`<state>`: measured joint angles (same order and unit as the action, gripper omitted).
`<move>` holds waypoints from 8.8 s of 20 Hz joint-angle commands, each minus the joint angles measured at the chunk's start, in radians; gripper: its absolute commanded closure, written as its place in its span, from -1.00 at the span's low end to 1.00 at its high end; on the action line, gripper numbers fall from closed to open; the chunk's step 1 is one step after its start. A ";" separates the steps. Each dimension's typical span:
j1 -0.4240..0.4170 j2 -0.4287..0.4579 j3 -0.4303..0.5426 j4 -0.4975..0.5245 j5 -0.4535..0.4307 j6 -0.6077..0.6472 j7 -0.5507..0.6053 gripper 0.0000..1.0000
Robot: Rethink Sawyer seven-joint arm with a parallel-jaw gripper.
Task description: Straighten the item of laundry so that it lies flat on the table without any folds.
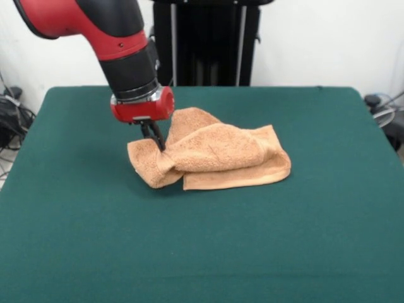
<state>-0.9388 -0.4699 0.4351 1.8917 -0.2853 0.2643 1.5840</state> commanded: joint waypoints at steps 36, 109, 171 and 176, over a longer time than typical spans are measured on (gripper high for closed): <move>-0.002 -0.274 0.123 0.098 0.140 0.329 0.057 1.00; 0.635 -0.590 -0.265 0.078 0.303 0.475 0.473 1.00; 0.399 -0.532 -0.029 0.298 0.210 0.179 0.431 1.00; 0.371 -0.535 0.005 0.340 0.194 0.155 0.463 1.00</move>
<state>-0.5438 -1.0231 0.3281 2.0986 -0.0269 0.4958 2.1367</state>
